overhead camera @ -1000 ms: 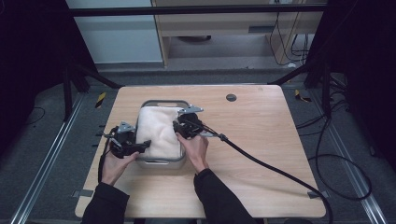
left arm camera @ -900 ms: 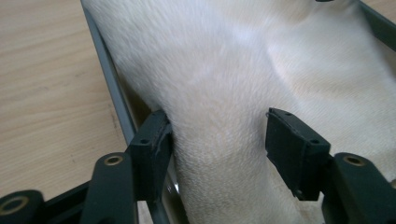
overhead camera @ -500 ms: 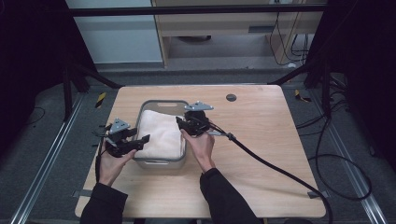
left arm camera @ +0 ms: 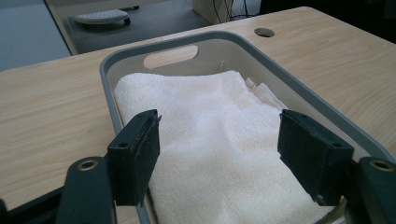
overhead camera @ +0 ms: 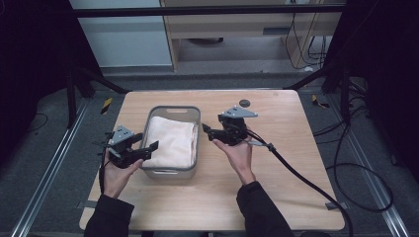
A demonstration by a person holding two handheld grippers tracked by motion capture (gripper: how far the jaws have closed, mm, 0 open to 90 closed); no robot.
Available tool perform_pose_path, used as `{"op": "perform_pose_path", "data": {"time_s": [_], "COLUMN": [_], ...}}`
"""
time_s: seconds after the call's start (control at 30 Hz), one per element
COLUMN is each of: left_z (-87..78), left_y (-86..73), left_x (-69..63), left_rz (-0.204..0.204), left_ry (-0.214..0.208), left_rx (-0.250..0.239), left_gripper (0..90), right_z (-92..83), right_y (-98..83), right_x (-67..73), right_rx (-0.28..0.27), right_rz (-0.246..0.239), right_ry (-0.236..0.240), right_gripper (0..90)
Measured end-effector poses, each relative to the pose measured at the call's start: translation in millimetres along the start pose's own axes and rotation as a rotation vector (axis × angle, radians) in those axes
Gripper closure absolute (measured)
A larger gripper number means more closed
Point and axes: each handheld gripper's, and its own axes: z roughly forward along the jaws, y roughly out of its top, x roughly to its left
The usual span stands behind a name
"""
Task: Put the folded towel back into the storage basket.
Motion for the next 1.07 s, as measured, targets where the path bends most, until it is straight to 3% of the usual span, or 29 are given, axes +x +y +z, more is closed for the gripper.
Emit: {"op": "perform_pose_path", "data": {"time_s": [0.1, 0.2, 0.47, 0.7, 1.07], "left_z": [0.7, -0.3, -8.2, -15.5, -34.6], "left_y": [-1.0, -3.4, -14.2, -27.8, -43.9], "left_x": [-3.4, -6.1, -7.1, -2.8, 7.5], "left_rz": [0.008, 0.012, 0.016, 0.012, 0.001], "left_ry": [0.001, 0.006, 0.030, 0.052, 0.104], "left_rx": [0.002, 0.005, 0.001, -0.011, -0.038], "left_gripper": [27.3, 26.4, 23.2, 23.3, 27.8], "right_z": [-9.1, -29.3, -64.0, -93.5, -127.5], "right_y": [-2.4, -9.0, -30.0, -58.4, -107.3], "right_x": [-6.0, -18.5, -45.4, -73.1, -106.1], "right_rx": [-0.005, -0.017, -0.035, -0.028, 0.059], "right_rz": [-0.005, -0.010, 0.036, 0.066, 0.047], "right_ry": [0.004, 0.004, -0.001, -0.037, -0.120], "right_gripper": [27.2, 23.2, 18.5, 16.7, 23.1]}}
